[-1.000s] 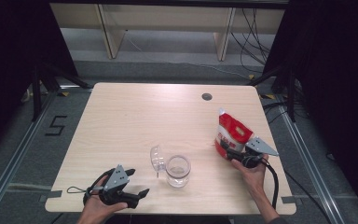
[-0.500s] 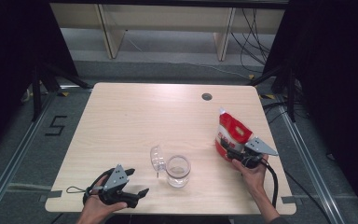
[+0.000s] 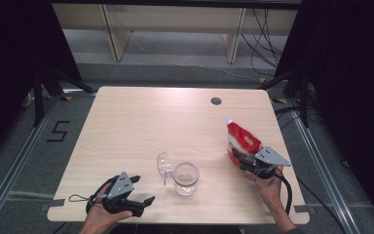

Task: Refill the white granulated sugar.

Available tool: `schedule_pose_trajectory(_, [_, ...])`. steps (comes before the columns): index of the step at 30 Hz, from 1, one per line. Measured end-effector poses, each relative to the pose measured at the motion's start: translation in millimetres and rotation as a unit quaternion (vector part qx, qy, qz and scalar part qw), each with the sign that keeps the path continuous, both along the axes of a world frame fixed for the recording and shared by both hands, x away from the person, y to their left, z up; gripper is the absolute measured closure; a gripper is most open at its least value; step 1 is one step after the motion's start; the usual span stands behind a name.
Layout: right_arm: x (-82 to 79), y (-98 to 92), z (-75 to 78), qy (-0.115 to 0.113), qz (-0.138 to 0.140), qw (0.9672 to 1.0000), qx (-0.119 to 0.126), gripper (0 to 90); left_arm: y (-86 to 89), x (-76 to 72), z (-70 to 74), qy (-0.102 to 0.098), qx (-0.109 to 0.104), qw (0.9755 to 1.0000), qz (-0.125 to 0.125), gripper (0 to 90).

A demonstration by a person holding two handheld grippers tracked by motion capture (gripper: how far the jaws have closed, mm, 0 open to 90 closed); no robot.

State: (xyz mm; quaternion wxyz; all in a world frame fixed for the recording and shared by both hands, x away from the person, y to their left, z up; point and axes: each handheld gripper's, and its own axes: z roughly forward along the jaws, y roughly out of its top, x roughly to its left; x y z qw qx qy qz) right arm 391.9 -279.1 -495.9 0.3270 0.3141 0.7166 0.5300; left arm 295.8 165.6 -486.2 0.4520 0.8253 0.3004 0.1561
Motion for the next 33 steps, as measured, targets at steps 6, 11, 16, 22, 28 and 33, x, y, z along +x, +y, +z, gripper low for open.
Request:
schedule_pose_trajectory(6, [-2.9,-0.7,4.6,-0.024,0.0,0.9997,-0.01,47.4,-1.2,-0.7,-0.7,0.01,-0.008,0.9999,0.003,15.3])
schedule_pose_trajectory(11, [-9.6,-1.6,12.5,-0.036,0.004,0.9992,-0.02,47.4,-0.4,-0.5,-0.5,0.011,-0.004,0.9999,0.007,15.3])
schedule_pose_trajectory(16, [-18.3,0.2,20.6,-0.058,0.008,0.9973,-0.045,47.5,-0.2,0.4,-0.8,0.008,-0.004,0.9999,0.007,15.3])
schedule_pose_trajectory(22, [-26.8,8.7,28.0,-0.082,0.023,0.9933,-0.077,47.5,1.2,2.2,-0.5,-0.001,0.005,1.0,0.003,15.3])
schedule_pose_trajectory(28, [-36.2,18.4,32.0,-0.106,0.04,0.9849,-0.131,47.6,1.7,2.4,-0.6,0.0,0.004,1.0,0.005,15.3])
schedule_pose_trajectory(33, [-41.3,25.6,34.4,-0.121,0.052,0.9766,-0.17,47.7,5.2,3.3,0.4,0.003,-0.002,0.9999,0.013,15.3])
